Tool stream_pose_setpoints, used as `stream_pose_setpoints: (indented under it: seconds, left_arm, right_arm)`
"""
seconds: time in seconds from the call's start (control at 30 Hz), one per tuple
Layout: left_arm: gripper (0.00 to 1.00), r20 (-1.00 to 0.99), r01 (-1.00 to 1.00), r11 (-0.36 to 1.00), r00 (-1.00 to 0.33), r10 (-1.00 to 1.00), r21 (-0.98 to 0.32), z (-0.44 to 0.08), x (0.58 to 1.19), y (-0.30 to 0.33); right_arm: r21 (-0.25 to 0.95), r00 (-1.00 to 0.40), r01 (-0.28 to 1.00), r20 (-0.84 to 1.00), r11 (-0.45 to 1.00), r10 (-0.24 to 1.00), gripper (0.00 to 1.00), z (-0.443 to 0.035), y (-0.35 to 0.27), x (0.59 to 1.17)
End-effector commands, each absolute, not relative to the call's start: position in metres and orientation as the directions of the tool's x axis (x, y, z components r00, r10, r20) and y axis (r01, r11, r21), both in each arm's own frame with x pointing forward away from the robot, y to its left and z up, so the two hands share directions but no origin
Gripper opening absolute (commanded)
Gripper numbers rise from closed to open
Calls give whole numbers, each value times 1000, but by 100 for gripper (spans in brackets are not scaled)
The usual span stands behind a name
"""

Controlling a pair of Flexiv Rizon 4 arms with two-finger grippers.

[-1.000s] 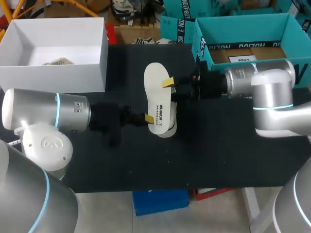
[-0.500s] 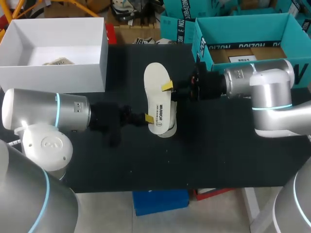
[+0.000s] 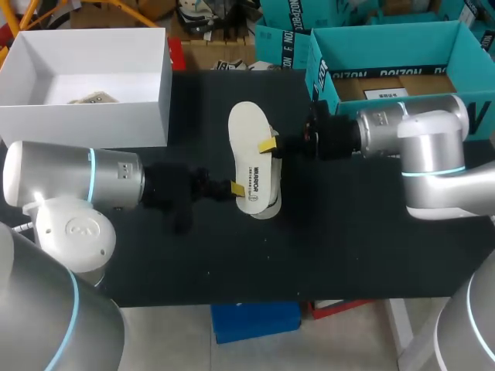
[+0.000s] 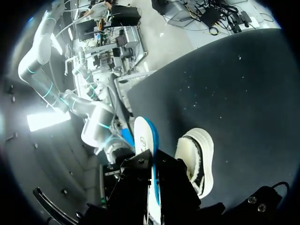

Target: Take the shoe out of the shoebox, open the shoe tongue, remove and reinsert the insole, then place the shoe into the shoebox

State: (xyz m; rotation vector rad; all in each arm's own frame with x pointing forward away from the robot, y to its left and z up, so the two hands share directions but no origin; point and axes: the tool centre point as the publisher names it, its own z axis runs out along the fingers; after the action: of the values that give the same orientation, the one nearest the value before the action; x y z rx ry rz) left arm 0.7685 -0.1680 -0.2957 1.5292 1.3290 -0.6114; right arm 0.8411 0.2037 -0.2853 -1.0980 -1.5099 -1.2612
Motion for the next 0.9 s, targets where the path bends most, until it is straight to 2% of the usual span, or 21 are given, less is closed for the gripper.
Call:
stream_pose_setpoints:
  seconds: [0.03,0.3,0.33,0.37,0.6,0.9]
  left_arm:
    - [0,-853,935,82,276,443,346,-296,768,-168]
    - [0,-856,935,93,268,442,341,-296,767,-167]
    - [93,-855,934,101,265,447,342,-295,768,-166]
    - [100,-855,935,96,266,445,341,-294,768,-166]
    - [100,-789,951,89,190,584,295,-277,766,-150]
    - [100,-568,975,88,44,822,202,-247,763,-121]
  right_arm:
    - [232,-242,967,965,105,99,0,-287,206,843]
    - [232,-242,967,965,105,99,0,-287,206,843]
    - [232,-242,967,965,105,99,0,-287,206,843]
    - [232,-242,967,965,105,99,0,-287,206,843]
    - [232,-242,967,965,105,99,0,-287,206,843]
    - [232,-242,967,965,105,99,0,-287,206,843]
